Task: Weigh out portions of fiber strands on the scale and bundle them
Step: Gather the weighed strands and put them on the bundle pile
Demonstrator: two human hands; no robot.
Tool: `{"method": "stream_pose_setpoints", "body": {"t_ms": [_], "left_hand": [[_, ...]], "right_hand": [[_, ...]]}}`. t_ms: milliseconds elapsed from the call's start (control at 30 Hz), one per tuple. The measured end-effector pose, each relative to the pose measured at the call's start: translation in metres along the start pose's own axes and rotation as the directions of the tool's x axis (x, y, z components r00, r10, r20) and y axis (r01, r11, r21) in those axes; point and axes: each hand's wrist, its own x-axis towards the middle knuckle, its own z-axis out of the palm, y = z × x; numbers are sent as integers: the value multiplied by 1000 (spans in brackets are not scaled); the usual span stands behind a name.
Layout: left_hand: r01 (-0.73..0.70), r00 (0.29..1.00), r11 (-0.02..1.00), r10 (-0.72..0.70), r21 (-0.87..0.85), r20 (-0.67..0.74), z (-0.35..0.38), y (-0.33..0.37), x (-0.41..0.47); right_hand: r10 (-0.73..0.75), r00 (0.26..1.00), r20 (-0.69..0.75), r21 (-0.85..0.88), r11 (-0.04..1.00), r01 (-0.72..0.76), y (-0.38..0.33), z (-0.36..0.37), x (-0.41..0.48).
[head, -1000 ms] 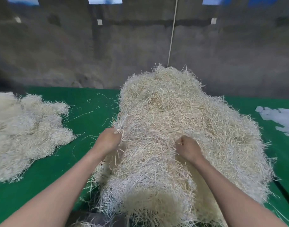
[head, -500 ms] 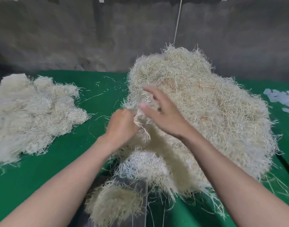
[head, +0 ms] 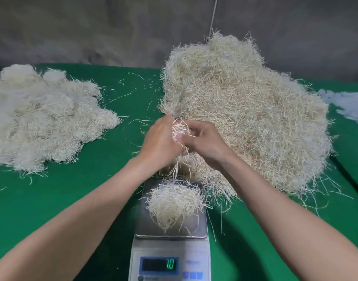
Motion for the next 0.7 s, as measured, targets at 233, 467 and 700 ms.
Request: {"method": "stream_pose_setpoints", "body": {"t_ms": [233,467,700], "left_hand": [[38,995,796,-86,-604,-51,-36,-26,-20],[291,943,749,-117,-596,312,-20,-35,-32],[270,927,867,-116,-419,356,20,-69,-56]], "right_hand": [[141,961,-240,167,981,-102,10,-6,-24],[222,969,-105,43,975,-219,28,1,-45],[24,976,-216,-514,847,-135,74,9,-62]]}}
